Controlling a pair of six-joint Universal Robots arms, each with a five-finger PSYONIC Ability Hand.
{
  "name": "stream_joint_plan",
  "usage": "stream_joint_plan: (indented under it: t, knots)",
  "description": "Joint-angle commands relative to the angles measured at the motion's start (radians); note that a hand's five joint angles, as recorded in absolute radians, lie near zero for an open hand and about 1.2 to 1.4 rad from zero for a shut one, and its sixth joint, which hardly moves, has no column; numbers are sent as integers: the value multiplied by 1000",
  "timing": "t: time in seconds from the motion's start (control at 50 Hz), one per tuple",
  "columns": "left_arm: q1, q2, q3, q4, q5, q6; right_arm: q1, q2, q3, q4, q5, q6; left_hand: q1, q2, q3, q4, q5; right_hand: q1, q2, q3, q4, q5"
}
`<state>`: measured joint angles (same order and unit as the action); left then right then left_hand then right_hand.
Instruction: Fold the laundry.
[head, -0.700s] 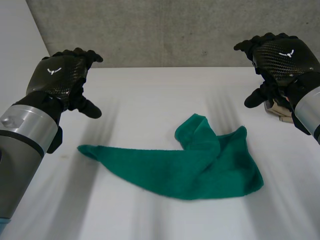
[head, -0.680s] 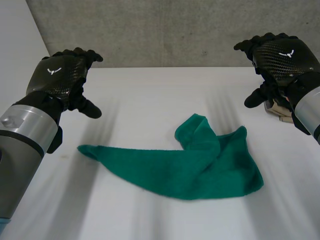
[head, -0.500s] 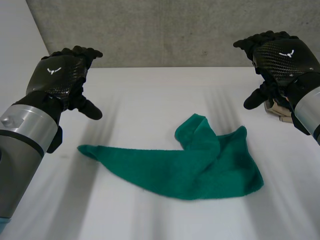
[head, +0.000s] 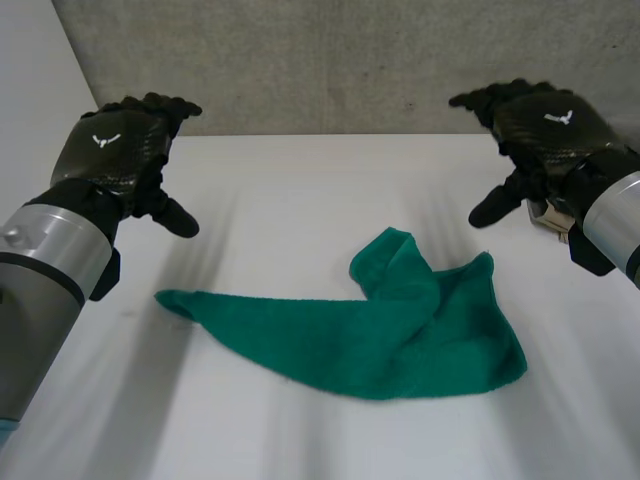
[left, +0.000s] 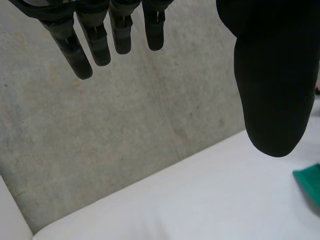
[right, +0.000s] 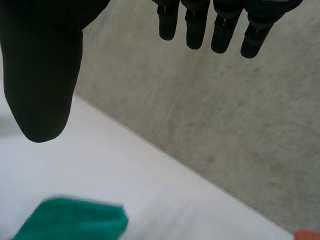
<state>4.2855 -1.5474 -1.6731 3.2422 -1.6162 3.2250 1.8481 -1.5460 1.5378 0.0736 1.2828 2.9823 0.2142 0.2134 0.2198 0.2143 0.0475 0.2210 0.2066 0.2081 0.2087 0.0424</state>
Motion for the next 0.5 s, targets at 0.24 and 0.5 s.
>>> stream_joint_plan:
  t: [0.24,0.5]
  knots:
    - [68,-390,-1,8,6,381,13,409,-56,66,-66,-520,119,120,114,119,111,134,148,147,146,138]
    - [74,-560,122,-7,42,391,66,606,-122,-110,-109,-511,1108,1109,1103,1108,1101,469,483,481,481,473]
